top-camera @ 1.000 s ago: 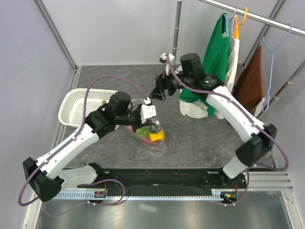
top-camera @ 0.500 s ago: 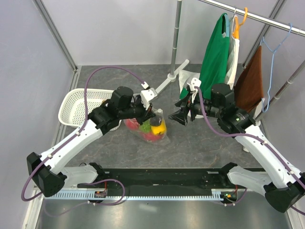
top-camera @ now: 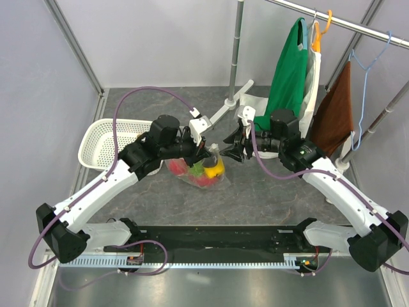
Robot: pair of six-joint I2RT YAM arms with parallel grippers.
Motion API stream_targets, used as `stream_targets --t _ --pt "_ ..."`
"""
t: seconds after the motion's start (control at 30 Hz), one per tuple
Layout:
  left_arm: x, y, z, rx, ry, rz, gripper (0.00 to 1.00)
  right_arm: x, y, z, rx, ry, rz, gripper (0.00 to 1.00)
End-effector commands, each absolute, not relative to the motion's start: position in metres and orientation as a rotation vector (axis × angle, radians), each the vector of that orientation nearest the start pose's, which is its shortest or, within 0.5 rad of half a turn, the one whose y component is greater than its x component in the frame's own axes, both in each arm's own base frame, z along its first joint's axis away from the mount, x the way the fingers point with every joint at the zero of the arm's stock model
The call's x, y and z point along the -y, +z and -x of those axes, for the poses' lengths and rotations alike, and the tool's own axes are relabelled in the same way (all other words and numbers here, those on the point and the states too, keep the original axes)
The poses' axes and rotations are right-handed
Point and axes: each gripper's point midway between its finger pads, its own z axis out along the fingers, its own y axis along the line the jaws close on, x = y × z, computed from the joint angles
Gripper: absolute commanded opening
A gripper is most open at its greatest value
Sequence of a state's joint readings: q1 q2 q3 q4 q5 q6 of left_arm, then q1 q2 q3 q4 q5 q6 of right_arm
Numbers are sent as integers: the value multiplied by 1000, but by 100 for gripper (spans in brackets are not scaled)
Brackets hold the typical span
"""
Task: Place the food in the zip-top bag and seal the zipper
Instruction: Adjust the zipper food storage bag at the center of the board.
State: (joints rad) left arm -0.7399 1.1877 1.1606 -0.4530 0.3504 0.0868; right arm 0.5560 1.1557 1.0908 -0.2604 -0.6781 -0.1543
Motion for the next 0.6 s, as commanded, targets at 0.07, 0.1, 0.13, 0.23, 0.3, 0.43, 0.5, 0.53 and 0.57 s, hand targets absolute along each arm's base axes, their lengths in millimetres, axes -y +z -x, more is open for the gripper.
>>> stream_targets --t 0.07,0.1,0.13,0.23,0.3,0.43,0.5,0.53,0.57 --pt "298 304 -218 -1637 -857 -1053 2 -291 279 -223 -1446 978 1239 55" --pt "299 304 -217 -1633 -865 -1059 2 -293 277 -219 -1443 984 1249 55" --pt "299 303 -216 -1629 -869 -1068 2 -294 276 -218 -1443 979 1254 55" --pt "300 302 -210 -1605 -894 -1092 2 -298 269 -217 -1445 975 1270 52" --pt "300 302 -206 -1598 -905 -1100 2 -301 268 -219 -1451 985 1260 49" --pt "299 300 -201 -1593 -919 -1117 2 -303 266 -223 -1471 989 1244 44" --pt "298 301 -201 -1585 -915 -1116 2 -301 262 -224 -1489 975 1241 44" --pt "298 299 -201 -1591 -914 -1117 2 -301 263 -223 -1488 974 1242 44" --pt "297 300 -201 -1587 -913 -1117 2 -300 263 -223 -1493 977 1240 44"
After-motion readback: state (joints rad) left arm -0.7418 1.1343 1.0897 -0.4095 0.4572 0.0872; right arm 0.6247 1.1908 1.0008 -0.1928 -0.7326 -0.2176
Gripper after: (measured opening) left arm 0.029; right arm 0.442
